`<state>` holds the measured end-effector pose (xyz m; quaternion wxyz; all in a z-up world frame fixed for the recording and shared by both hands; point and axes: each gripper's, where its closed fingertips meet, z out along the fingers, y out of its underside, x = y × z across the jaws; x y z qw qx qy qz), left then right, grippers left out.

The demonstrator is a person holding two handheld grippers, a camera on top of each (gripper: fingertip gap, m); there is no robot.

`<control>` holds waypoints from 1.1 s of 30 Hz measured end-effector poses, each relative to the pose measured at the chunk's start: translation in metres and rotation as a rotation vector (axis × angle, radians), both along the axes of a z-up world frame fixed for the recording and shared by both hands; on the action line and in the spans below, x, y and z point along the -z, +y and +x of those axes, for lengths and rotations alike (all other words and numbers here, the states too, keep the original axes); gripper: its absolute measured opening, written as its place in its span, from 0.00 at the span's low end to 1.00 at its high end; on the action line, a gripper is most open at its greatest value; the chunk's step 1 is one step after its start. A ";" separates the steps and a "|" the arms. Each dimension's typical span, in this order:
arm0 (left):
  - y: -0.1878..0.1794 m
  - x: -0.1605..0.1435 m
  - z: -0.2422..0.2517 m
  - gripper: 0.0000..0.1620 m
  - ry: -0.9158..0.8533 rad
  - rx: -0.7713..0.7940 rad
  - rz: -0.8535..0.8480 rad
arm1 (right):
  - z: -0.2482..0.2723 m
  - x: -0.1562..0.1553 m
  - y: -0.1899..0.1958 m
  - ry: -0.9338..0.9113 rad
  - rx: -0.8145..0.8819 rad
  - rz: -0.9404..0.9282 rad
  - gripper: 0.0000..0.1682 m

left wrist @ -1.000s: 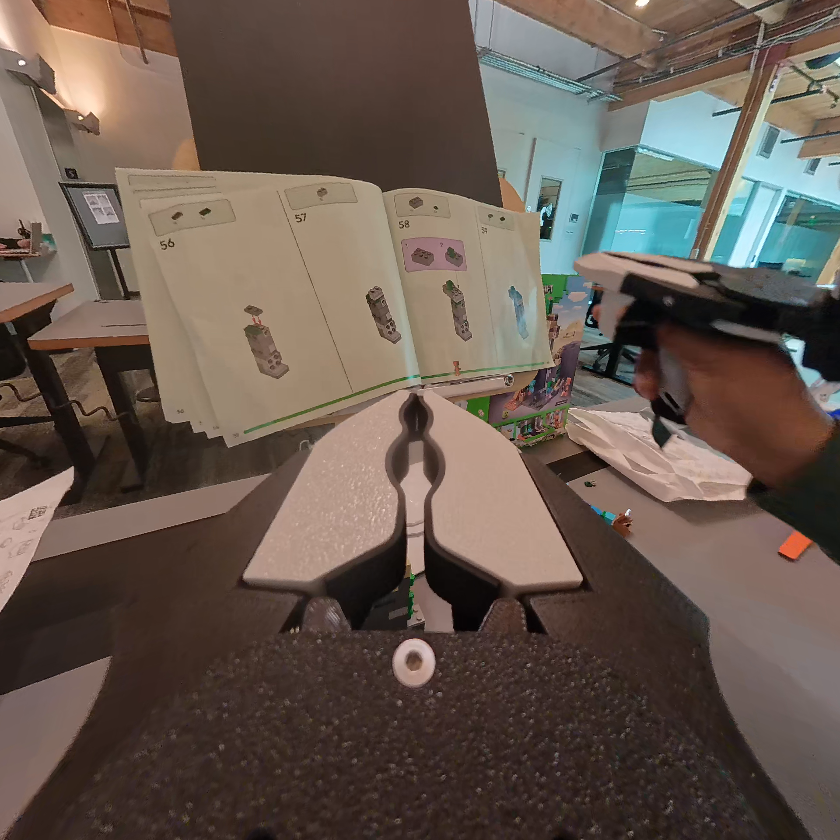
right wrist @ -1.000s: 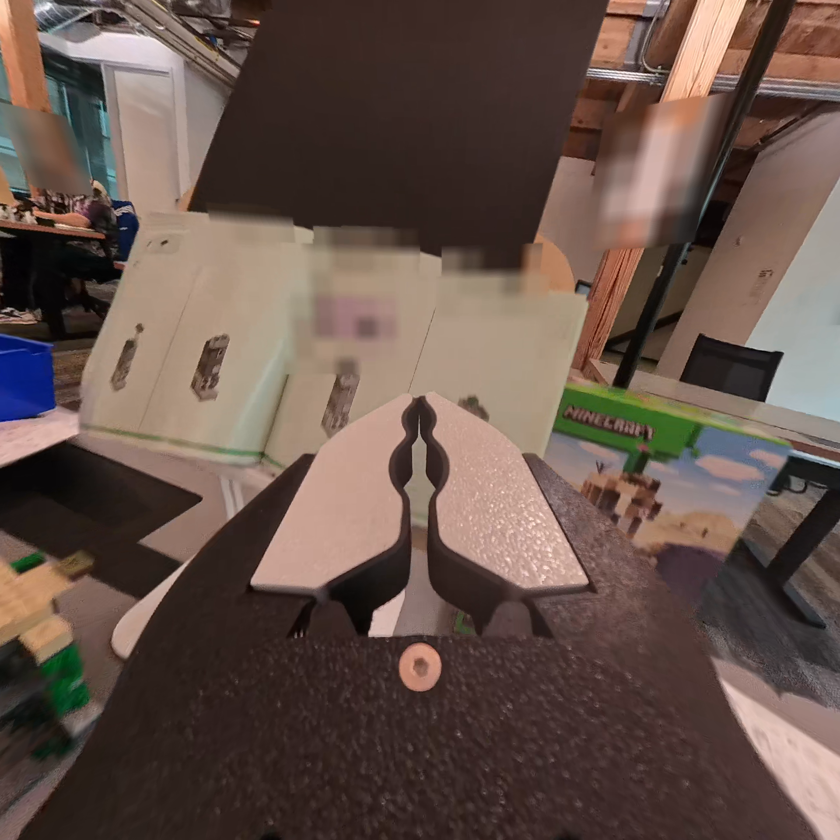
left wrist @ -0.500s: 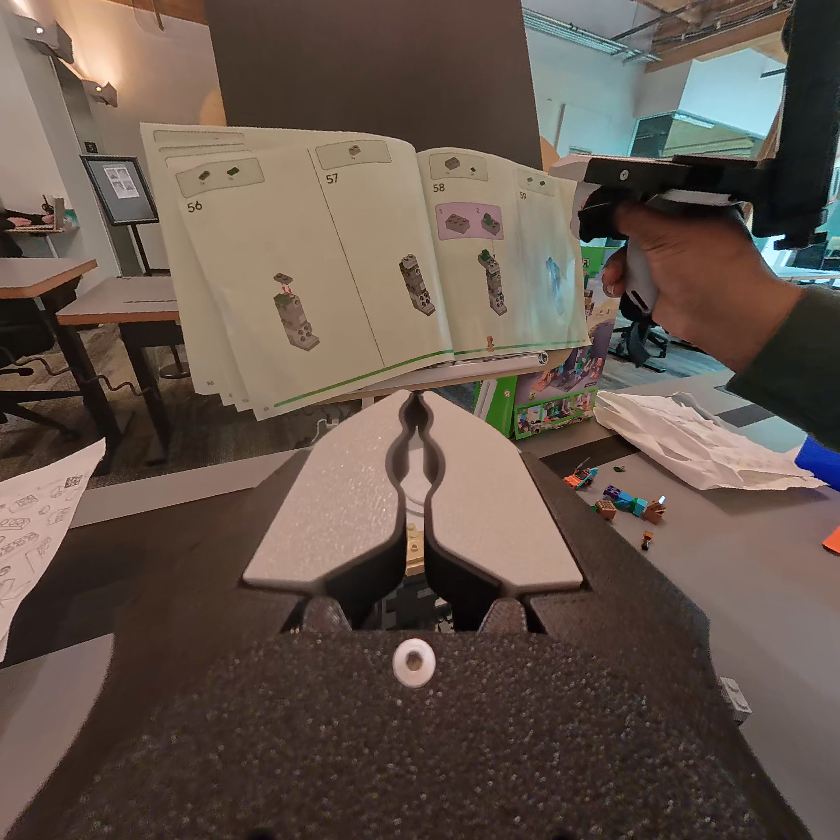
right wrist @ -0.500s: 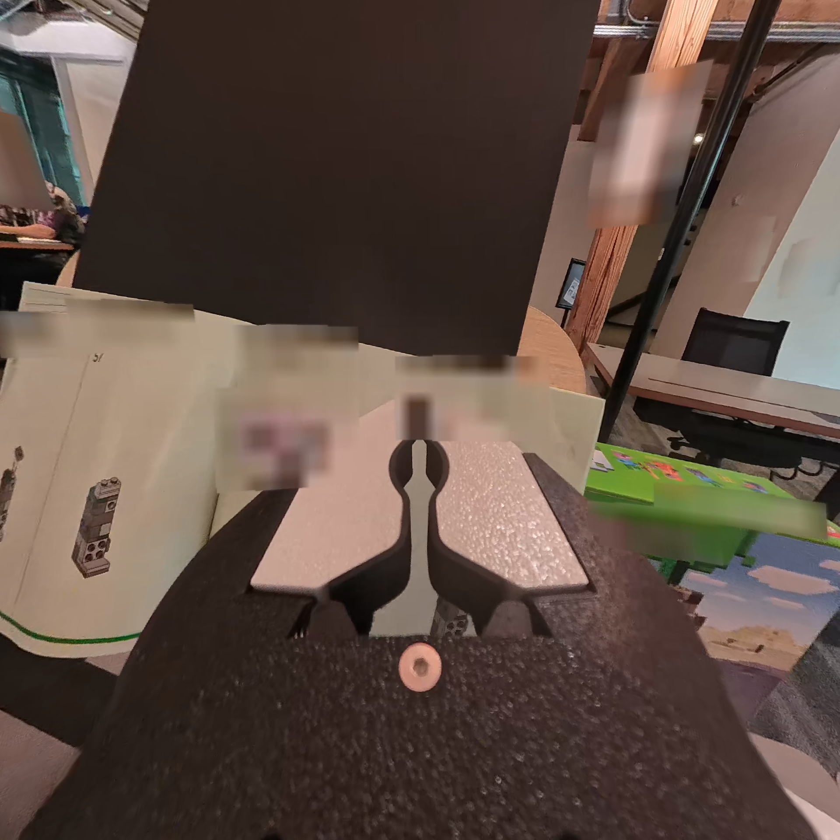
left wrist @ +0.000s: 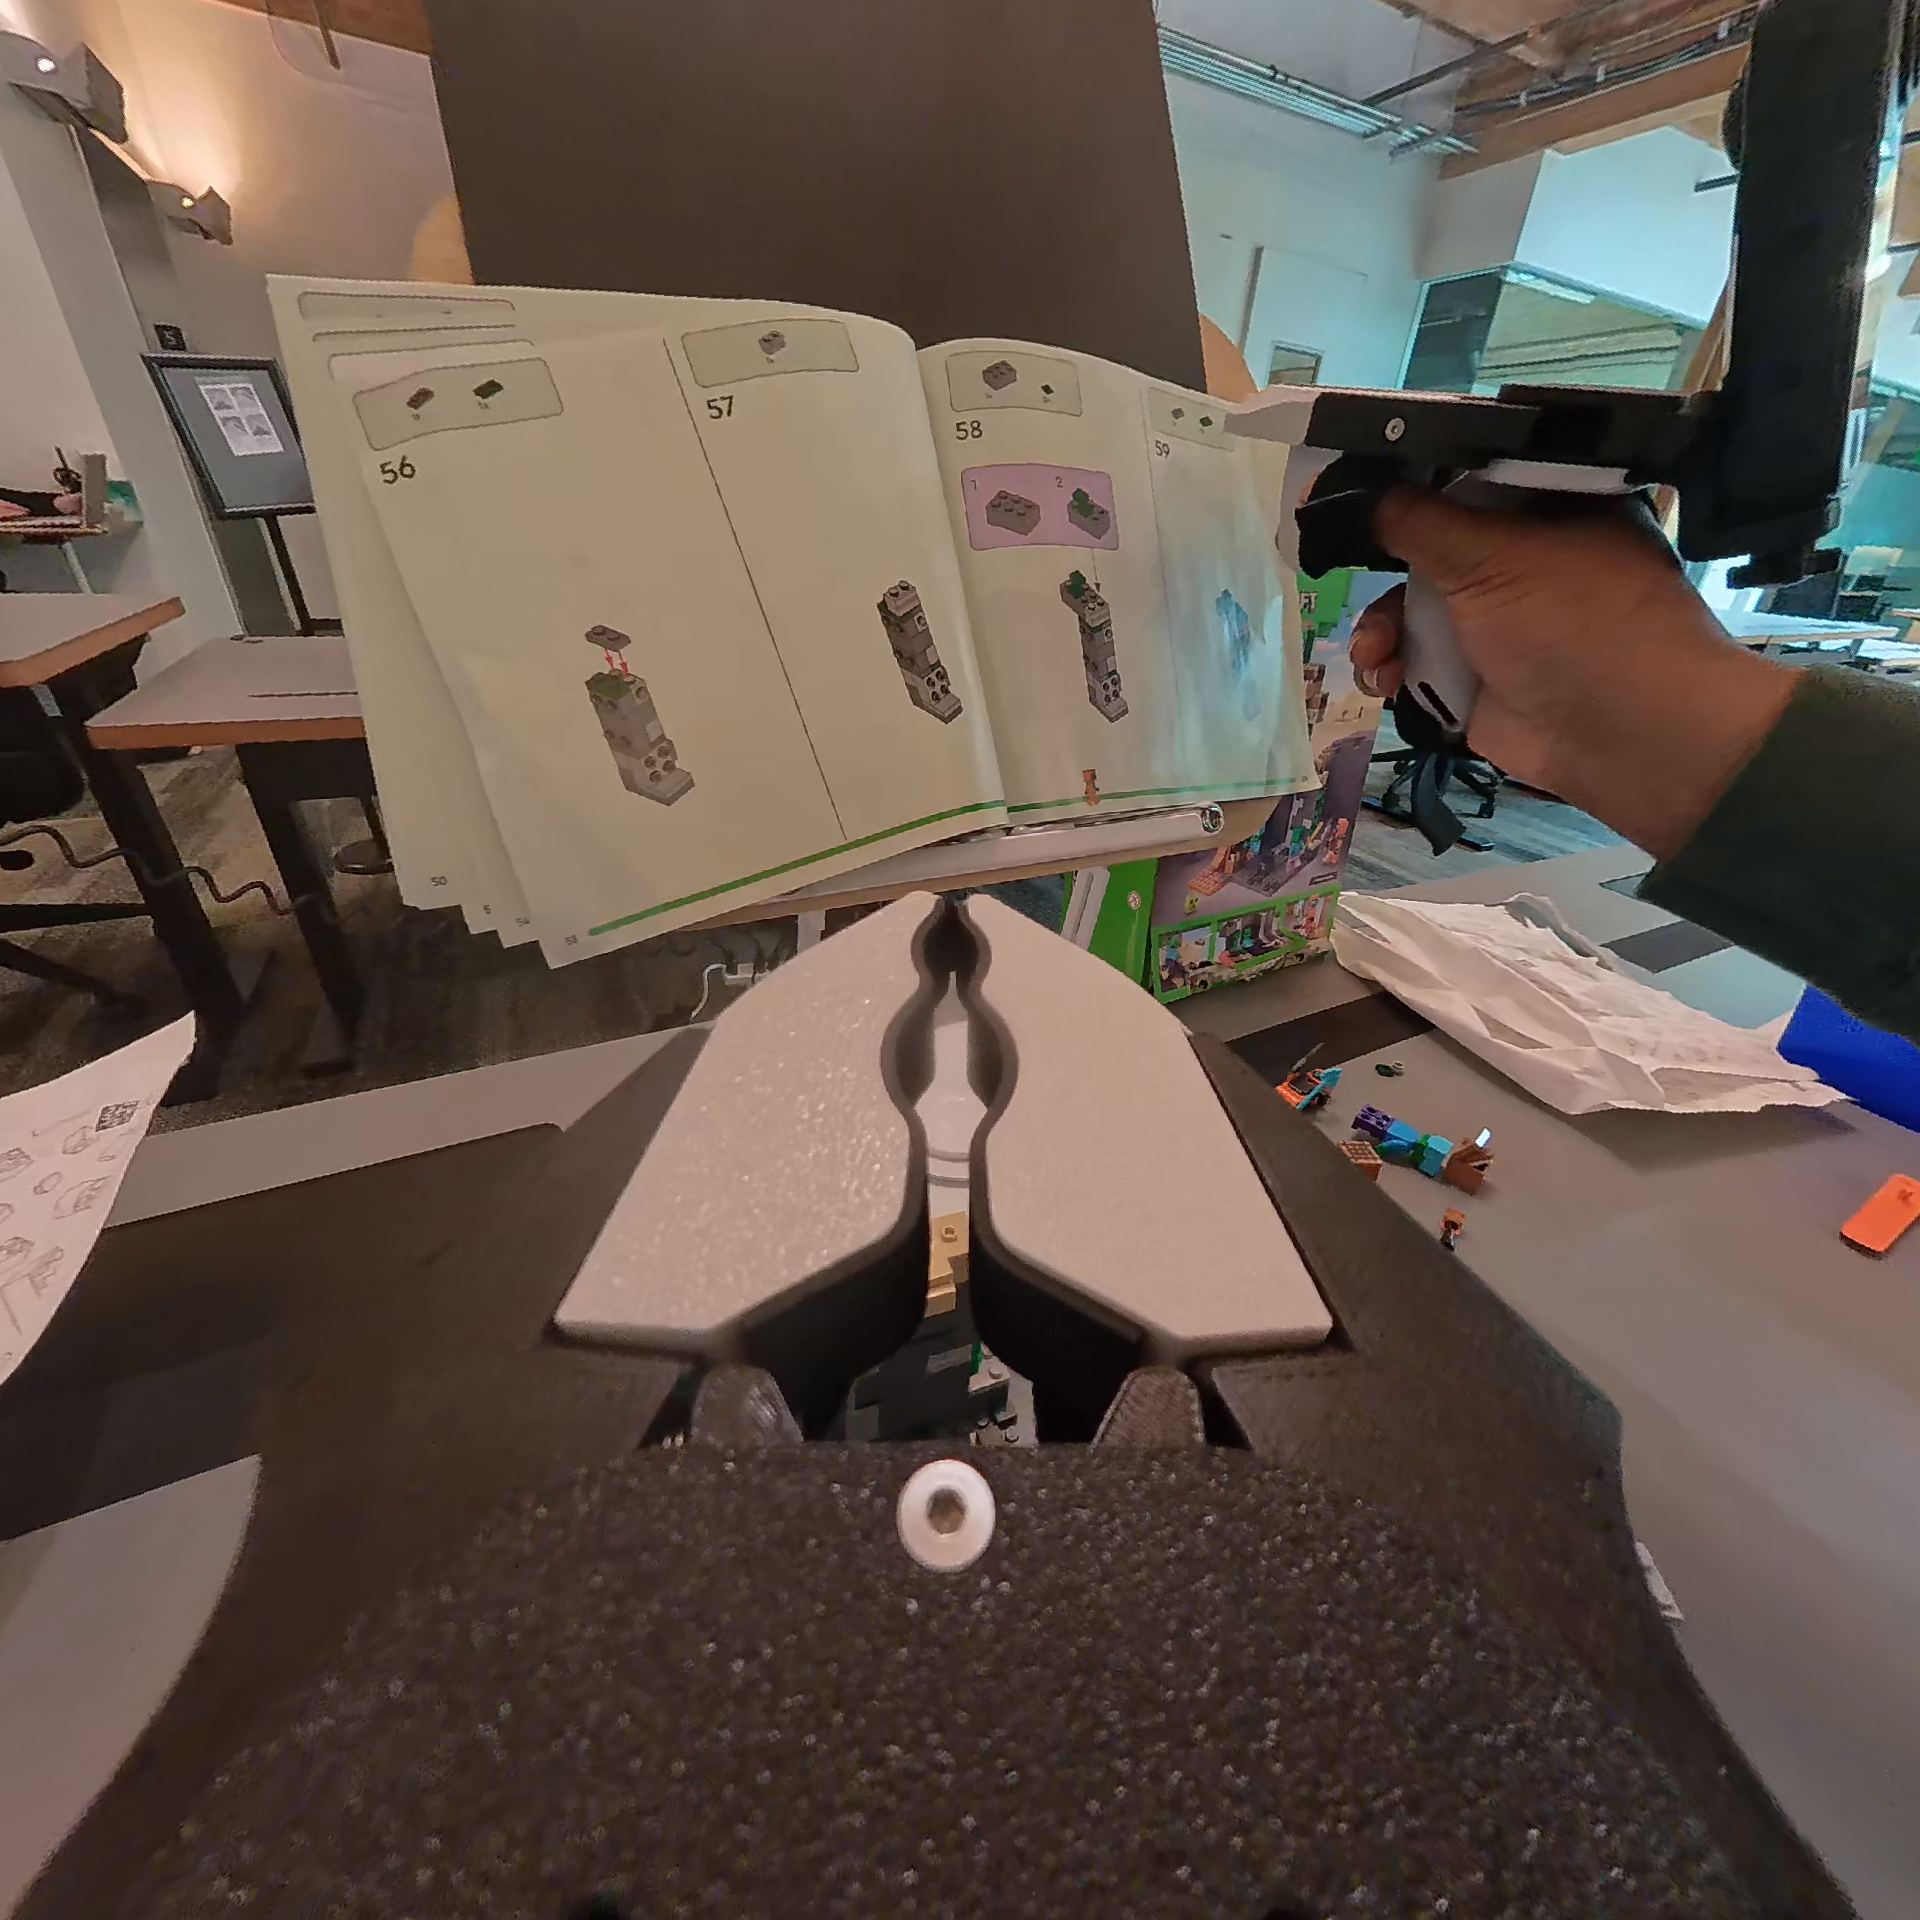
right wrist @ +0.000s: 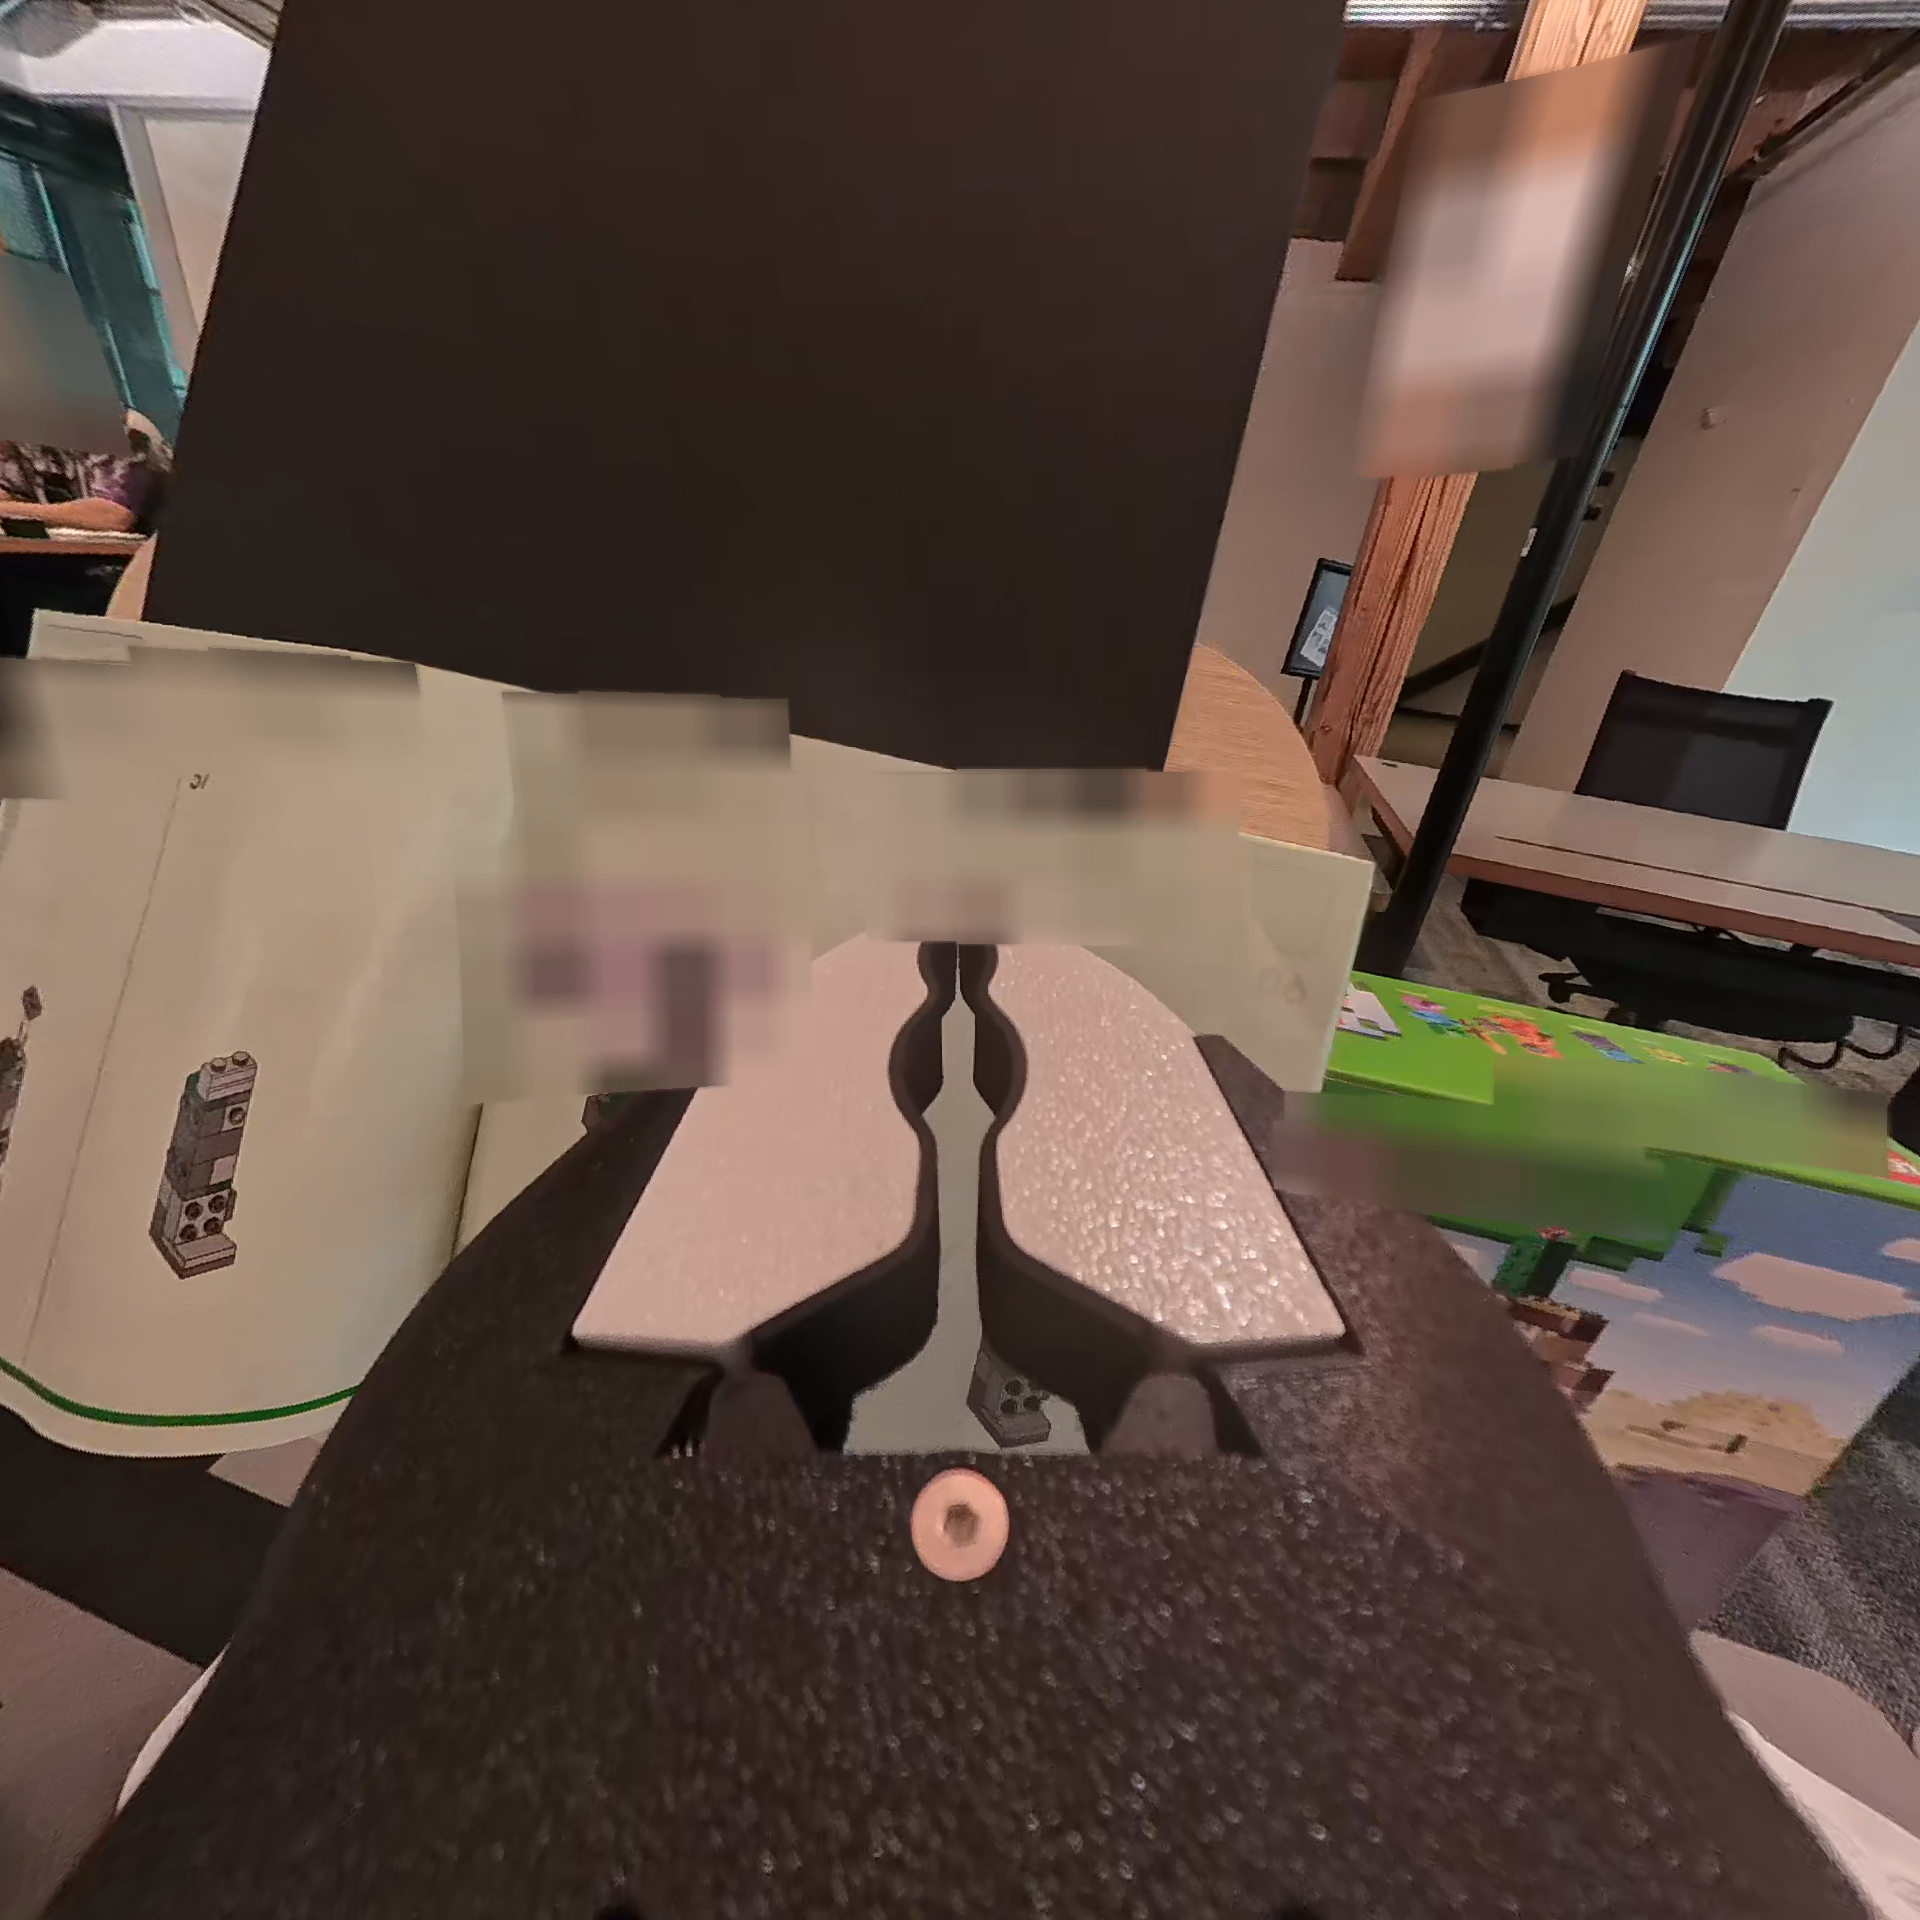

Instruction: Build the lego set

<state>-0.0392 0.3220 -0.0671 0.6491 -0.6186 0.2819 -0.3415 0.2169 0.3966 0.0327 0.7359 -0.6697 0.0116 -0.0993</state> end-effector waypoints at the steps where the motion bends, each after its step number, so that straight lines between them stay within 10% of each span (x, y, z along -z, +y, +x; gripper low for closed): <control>1: -0.001 0.000 0.000 0.00 0.001 0.000 0.003 | 0.001 0.000 -0.001 0.001 0.002 -0.002 0.00; 19: -0.001 0.004 0.003 0.00 0.016 0.008 -0.005 | 0.008 0.011 -0.025 -0.045 -0.018 -0.031 0.02; 33: -0.021 -0.005 0.012 0.00 -0.054 -0.017 0.022 | -0.079 0.076 -0.158 0.058 -0.259 0.025 0.00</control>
